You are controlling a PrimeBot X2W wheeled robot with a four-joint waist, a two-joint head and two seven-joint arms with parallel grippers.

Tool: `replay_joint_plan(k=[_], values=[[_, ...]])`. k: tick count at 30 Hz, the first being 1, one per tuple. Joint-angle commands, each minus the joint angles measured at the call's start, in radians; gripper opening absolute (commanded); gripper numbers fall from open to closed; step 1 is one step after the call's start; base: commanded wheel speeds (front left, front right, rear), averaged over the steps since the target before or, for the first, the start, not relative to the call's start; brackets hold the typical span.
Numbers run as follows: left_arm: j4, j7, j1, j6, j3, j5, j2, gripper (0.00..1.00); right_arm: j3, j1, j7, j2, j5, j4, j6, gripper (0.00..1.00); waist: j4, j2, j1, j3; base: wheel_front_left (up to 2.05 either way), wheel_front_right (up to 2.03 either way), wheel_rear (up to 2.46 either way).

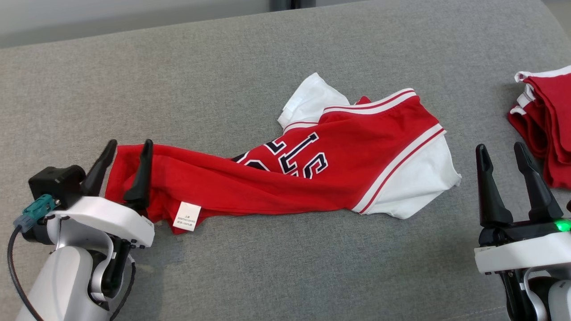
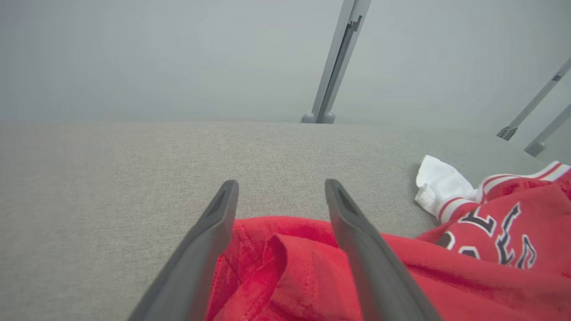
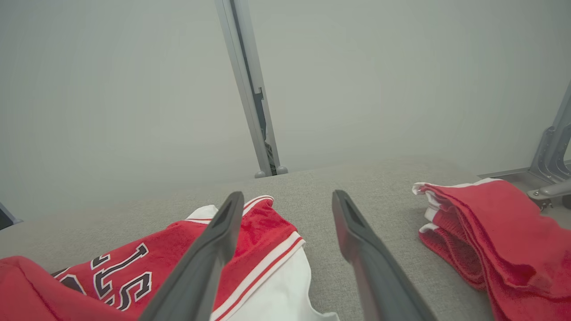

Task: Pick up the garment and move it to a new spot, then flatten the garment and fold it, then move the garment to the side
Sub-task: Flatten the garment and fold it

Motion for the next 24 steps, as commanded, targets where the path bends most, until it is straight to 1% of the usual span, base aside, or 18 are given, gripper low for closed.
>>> replay_joint_plan(k=[1, 5, 6, 9, 11, 14, 17, 24], values=[[-0.016, -0.036, 0.002, 0.021, 0.013, 0.020, 0.007, 1.00, -0.002, -0.014, -0.006, -0.002, -0.008, -0.007, 0.000, 1.00, 0.014, -0.0001, 0.0000, -0.010, 0.00, 0.00, 0.00], [-0.069, -0.146, 0.035, 0.083, 0.038, 0.082, 0.014, 1.00, -0.004, -0.013, -0.009, -0.009, -0.024, -0.018, 0.000, 1.00, 0.039, -0.0001, 0.0000, -0.033, 0.00, 0.00, 0.00], [-0.069, -0.146, 0.035, 0.083, 0.038, 0.082, 0.014, 1.00, -0.004, -0.013, -0.009, -0.009, -0.024, -0.018, 0.000, 1.00, 0.039, -0.0001, 0.0000, -0.033, 0.00, 0.00, 0.00], [-0.124, -0.195, 0.073, 0.117, 0.049, 0.115, 0.018, 1.00, -0.001, -0.005, -0.004, -0.014, -0.035, -0.022, 0.000, 1.00, 0.058, -0.0001, 0.0000, -0.054, 0.00, 0.00, 0.00], [-0.159, -0.212, 0.109, 0.129, 0.054, 0.131, 0.023, 1.00, 0.004, 0.003, -0.001, -0.021, -0.043, -0.021, 0.000, 1.00, 0.067, -0.0001, 0.0000, -0.071, 0.00, 0.00, 0.00], [-0.208, -0.227, 0.162, 0.133, 0.059, 0.148, 0.037, 1.00, 0.006, 0.013, 0.007, -0.027, -0.050, -0.016, 0.000, 1.00, 0.079, -0.0001, 0.0000, -0.094, 0.00, 0.00, 0.00], [-0.236, -0.232, 0.217, 0.124, 0.056, 0.155, 0.046, 1.00, 0.008, 0.028, 0.014, -0.036, -0.054, -0.010, 0.000, 1.00, 0.089, -0.0001, 0.0000, -0.115, 0.00, 0.00, 0.00], [-0.276, -0.202, 0.286, 0.133, 0.034, 0.156, 0.058, 1.00, 0.011, 0.055, 0.026, -0.045, -0.051, 0.000, 0.000, 1.00, 0.098, -0.0001, 0.0000, -0.149, 0.00, 0.00, 0.00]])
